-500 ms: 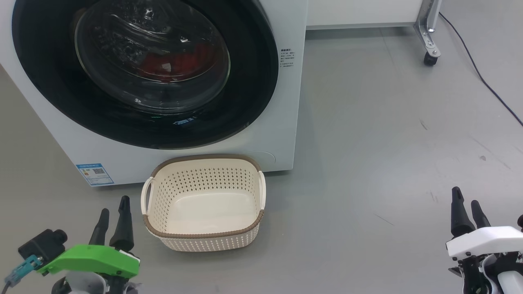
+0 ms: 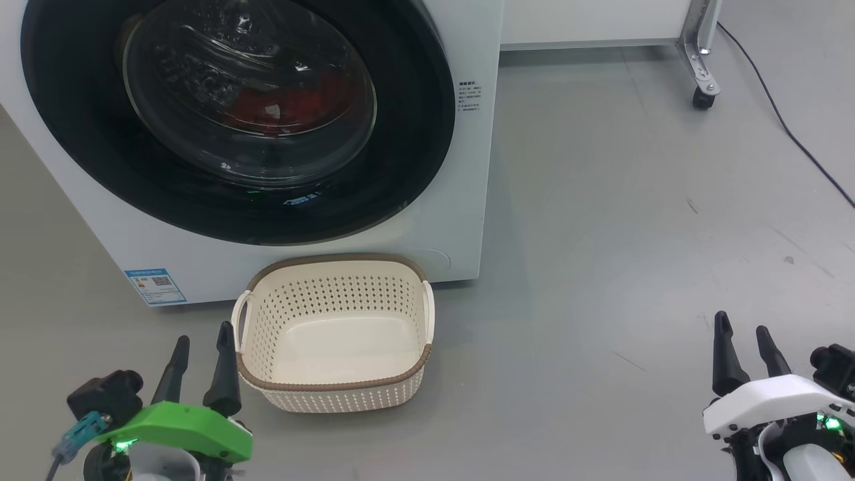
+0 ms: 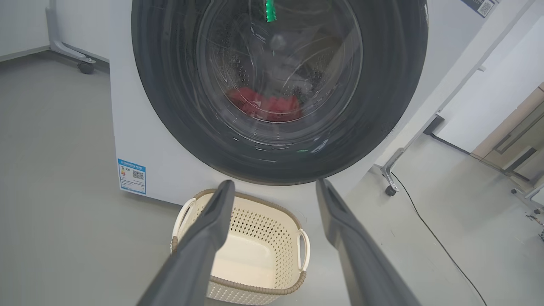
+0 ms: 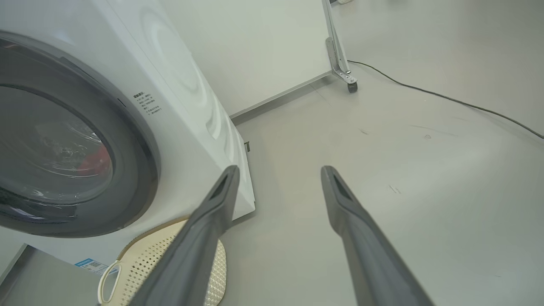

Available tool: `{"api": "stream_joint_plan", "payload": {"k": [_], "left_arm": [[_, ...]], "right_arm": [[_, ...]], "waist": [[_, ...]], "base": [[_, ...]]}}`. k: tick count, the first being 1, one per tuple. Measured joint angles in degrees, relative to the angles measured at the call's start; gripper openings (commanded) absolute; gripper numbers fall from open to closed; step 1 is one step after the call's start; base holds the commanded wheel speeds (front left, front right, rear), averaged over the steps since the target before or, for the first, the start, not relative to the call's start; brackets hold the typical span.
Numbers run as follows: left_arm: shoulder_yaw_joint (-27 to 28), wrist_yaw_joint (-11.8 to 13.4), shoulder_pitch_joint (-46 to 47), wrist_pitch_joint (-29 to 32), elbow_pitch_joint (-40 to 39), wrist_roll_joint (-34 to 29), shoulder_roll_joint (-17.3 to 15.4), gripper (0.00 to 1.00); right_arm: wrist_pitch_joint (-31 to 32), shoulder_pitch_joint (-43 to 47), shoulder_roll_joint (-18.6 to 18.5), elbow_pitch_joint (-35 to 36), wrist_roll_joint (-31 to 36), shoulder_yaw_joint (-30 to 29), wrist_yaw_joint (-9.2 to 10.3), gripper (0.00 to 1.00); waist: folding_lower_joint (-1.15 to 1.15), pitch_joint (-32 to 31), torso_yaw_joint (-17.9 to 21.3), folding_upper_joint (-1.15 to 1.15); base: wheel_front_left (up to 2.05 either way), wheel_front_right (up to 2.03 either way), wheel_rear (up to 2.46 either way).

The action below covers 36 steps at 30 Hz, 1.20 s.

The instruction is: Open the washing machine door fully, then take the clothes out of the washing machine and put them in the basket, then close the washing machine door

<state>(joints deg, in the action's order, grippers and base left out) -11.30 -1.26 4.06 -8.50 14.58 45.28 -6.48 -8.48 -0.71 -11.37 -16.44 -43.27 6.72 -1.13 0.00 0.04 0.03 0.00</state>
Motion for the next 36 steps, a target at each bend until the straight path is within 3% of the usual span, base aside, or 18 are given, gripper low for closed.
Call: {"api": "stream_joint_plan", "payload": {"k": [28,36], "left_arm": [[-3.82,2.05,1.30,-5.79,3.26,-19.35,0.19,1.00],[-3.68,2.05,1.55,-5.79,4.33,-19.76,0.54,1.00]], "right_arm": [[-5.49,-1.04,-1.60,-0.24,19.72,5.57,2.50,1.00],[-5.54,-1.09,-1.63,-0.23,20.46,5.57,2.80,1.00]], "waist": [[0.00,0.10,0.00,0.00],[0.00,0.16,0.06,0.00]], "base": [[0.00,0.00,0.00],[0.00,0.00,0.00]]}}
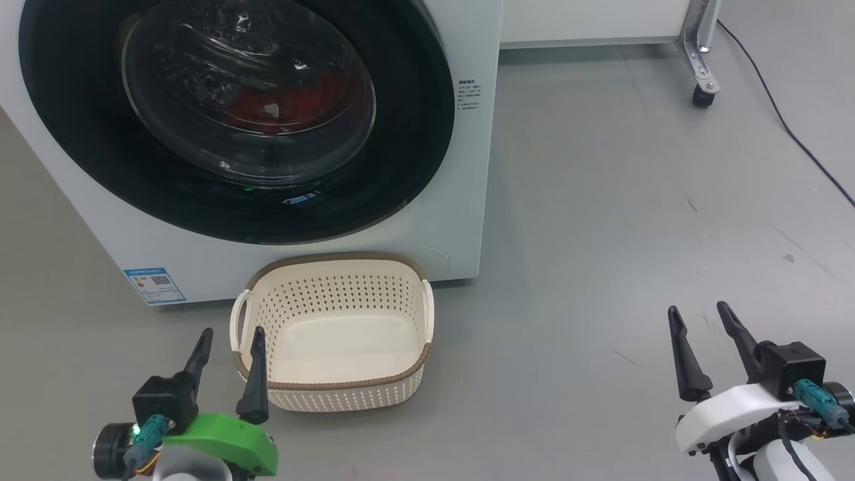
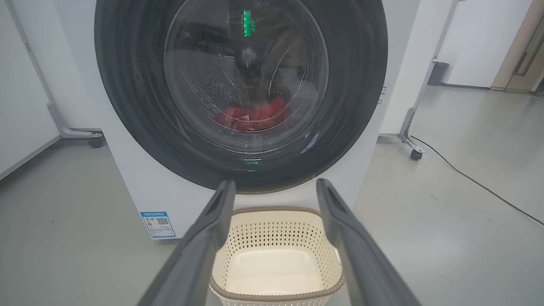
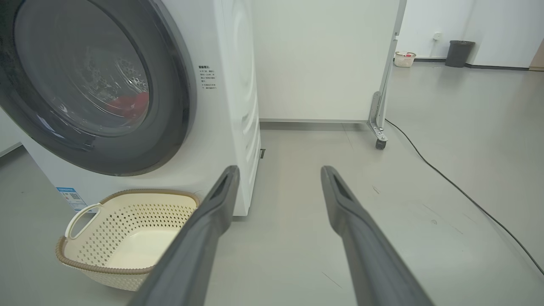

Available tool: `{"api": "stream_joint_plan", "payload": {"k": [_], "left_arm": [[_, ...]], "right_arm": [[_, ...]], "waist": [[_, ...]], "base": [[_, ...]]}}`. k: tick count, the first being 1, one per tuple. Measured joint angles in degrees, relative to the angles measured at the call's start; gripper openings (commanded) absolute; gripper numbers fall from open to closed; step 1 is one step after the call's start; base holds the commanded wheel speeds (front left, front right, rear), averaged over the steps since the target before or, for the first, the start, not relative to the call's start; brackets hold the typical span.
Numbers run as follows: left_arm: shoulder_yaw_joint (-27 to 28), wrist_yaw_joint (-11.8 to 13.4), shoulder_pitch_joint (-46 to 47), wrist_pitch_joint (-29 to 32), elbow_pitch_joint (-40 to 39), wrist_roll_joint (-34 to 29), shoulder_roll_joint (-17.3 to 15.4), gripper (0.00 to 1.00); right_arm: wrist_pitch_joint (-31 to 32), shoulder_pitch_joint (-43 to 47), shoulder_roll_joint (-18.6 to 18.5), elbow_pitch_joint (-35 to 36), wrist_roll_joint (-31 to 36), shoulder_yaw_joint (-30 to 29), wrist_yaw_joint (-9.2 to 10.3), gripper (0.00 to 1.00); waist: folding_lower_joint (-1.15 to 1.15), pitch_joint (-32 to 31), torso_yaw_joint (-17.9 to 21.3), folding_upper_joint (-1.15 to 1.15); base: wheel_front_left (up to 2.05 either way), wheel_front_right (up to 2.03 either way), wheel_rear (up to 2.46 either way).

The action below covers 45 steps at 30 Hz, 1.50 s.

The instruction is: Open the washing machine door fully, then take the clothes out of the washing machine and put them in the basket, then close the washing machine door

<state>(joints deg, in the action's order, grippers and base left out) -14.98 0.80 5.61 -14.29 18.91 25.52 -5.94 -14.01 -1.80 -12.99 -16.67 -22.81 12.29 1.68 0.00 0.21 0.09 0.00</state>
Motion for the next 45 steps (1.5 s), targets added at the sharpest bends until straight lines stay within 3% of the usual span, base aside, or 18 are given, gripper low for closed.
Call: {"api": "stream_joint_plan", "payload": {"k": [17,18,19,33,45], "left_arm": [[1.00,-0.03,0.27,0.00,1.14,-0.12,0.97,1.00],[1.11,-0.03,0.27,0.00,1.19,-0.29,0.99,1.00],[1.20,-0.04,0.28,0.00,1.22,-0.35,1.02,1.00],[1.62,-0.18,0.35,0.00,1.55,-1.00,1.37,1.00],[1.67,-0.62,2.21,0.00,0.79,-2.00,1.75,1.00]], "right_arm": [[0.00,0.00,0.34,0.10,0.26,-1.13,-0.08,1.00],[0.00,0.00,0.41,0.13,0.26,-1.25,-0.09,0.46],[-0.01,0.00,0.49,0.19,0.26,-1.42,-0.09,0.00],[-0.01,0.00,1.82,0.41,-1.96,-3.01,-2.30,0.00],[0.16,-0.57,4.88,0.41,-11.56,-5.97,-5.87,0.00]], "waist": [[0.00,0.08,0.06,0.00],[0.00,0.07,0.05,0.00],[0.00,0.08,0.03,0.00],[0.00,0.35,-0.28,0.00],[0.00,2.75,-0.86,0.00]], "base": [[0.00,0.00,0.00],[0.00,0.00,0.00],[0.00,0.00,0.00],[0.00,0.00,0.00],[0.00,0.00,0.00]]}}
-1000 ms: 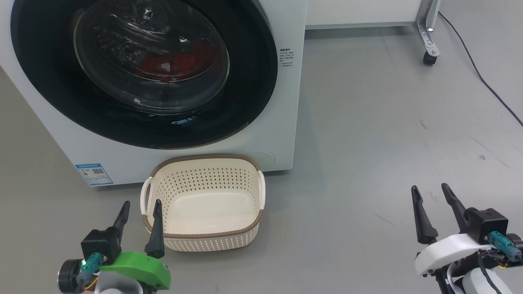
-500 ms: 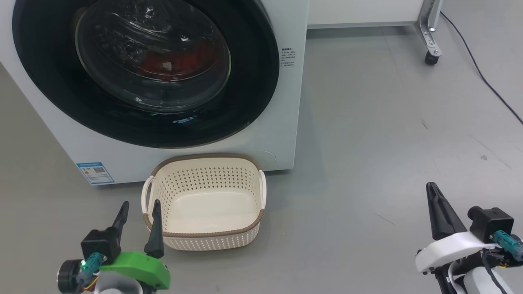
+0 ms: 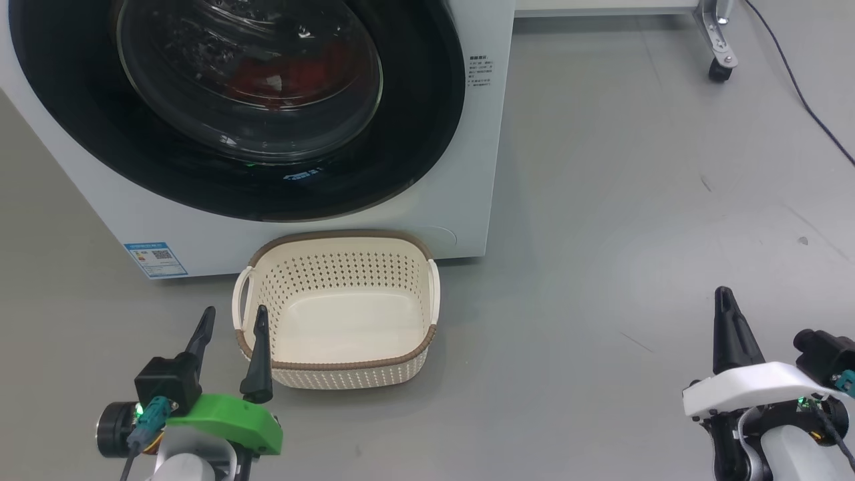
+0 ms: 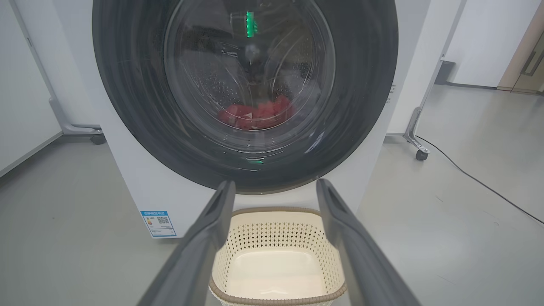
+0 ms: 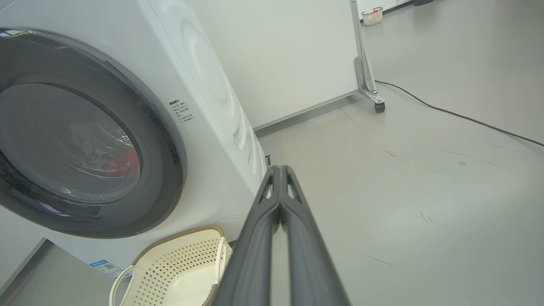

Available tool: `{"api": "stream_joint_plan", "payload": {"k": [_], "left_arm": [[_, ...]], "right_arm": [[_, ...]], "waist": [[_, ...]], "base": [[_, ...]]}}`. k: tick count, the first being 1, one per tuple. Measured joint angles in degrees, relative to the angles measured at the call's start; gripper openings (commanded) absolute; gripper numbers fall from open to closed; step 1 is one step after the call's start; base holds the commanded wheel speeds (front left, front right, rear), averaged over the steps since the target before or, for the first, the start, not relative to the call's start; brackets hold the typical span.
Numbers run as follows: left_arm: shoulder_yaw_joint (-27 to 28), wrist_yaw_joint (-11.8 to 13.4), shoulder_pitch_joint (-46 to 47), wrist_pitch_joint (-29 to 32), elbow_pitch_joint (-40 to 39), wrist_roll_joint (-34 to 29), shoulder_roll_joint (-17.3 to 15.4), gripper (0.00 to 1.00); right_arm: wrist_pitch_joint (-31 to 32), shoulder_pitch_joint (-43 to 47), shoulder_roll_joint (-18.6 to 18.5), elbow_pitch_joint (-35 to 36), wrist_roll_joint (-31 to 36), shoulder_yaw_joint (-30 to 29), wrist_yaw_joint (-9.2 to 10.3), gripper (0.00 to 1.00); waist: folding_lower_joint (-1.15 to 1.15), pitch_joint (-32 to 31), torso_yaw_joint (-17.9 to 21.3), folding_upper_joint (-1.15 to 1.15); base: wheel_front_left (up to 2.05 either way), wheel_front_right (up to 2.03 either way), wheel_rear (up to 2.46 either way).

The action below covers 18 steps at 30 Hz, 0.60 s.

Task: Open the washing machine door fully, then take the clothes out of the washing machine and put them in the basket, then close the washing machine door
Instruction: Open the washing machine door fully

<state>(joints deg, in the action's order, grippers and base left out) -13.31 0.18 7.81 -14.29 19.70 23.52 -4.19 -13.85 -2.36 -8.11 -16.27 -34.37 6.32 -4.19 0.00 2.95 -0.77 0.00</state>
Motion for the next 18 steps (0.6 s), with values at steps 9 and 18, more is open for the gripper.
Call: {"api": "stream_joint_plan", "payload": {"k": [9,18], "left_arm": [[0.18,-0.05,2.03,-0.11,-1.18,-0.62,0.33,1.00],[0.09,-0.51,4.29,-0.15,-2.32,-1.00,1.08,1.00]], "right_arm": [[4.38,-6.15,3.15,0.38,-15.25,-5.16,-1.82,0.00],[11.80,-14.44,4.11,0.44,-30.98,-9.29,-2.30,0.00]], "waist": [[0.00,3.31,-0.76,0.00],[0.00,7.22,-1.86,0.00]], "base": [[0.00,0.00,0.00],[0.00,0.00,0.00]]}}
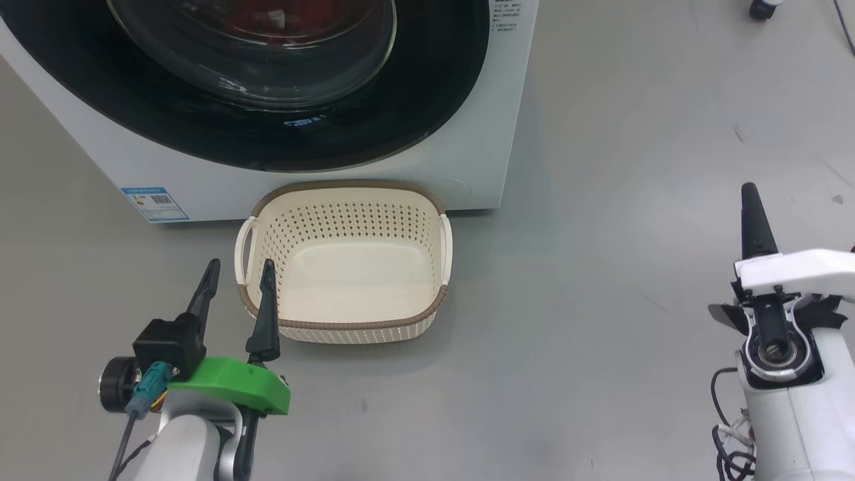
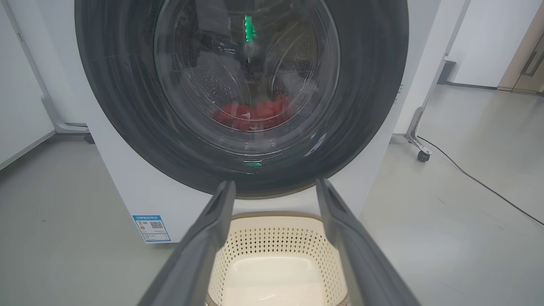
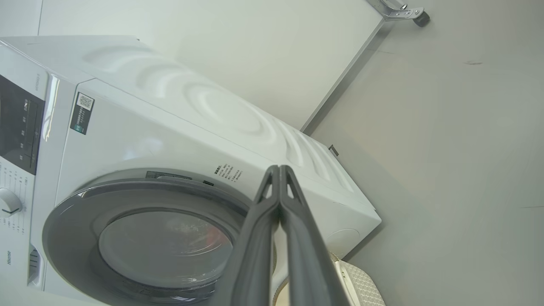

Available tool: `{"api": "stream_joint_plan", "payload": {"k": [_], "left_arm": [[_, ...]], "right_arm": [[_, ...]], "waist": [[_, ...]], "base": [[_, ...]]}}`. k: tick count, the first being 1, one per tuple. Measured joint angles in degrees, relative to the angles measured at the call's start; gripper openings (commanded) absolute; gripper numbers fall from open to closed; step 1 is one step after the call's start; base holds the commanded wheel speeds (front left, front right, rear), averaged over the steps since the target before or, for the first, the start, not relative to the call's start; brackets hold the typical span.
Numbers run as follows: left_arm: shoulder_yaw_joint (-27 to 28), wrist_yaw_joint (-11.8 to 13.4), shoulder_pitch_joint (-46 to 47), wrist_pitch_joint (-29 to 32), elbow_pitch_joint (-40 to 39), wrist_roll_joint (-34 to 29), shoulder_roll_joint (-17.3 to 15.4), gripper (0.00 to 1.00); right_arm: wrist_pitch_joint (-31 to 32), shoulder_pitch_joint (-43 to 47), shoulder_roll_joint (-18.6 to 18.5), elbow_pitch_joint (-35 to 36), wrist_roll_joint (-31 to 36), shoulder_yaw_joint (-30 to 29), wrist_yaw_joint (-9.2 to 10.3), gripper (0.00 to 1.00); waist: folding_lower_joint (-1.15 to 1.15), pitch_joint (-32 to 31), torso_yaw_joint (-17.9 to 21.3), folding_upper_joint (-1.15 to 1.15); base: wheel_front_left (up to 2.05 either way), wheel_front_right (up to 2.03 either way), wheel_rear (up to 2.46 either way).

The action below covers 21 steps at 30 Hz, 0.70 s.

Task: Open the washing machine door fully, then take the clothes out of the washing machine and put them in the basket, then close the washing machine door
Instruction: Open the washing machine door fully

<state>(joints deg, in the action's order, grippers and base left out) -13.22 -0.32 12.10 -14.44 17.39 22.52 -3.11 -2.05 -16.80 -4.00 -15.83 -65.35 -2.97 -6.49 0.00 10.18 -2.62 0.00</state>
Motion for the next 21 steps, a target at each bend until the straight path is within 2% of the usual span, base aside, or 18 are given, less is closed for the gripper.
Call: {"api": "stream_joint_plan", "payload": {"k": [6,16,21], "left_arm": [[0.02,0.00,1.81,0.00,-1.49,-0.03,0.21,1.00],[-1.18,-0.07,5.59,0.00,-3.49,-0.54,0.64,1.00],[-1.60,-0.29,7.79,0.00,-4.38,-0.55,0.81,1.00]], "right_arm": [[6.45,-6.47,-0.03,0.02,-7.93,-1.01,0.00,0.00],[15.95,-17.90,-2.34,0.12,-15.36,-2.34,0.19,0.00],[19.34,-23.30,-3.53,0.19,-17.70,-2.56,1.56,0.00]], "waist": [[0.00,3.08,-0.94,0.00],[0.00,9.10,-3.09,0.00],[0.00,12.24,-4.48,0.00]], "base": [[0.00,0.00,0.00],[0.00,0.00,0.00],[0.00,0.00,0.00]]}}
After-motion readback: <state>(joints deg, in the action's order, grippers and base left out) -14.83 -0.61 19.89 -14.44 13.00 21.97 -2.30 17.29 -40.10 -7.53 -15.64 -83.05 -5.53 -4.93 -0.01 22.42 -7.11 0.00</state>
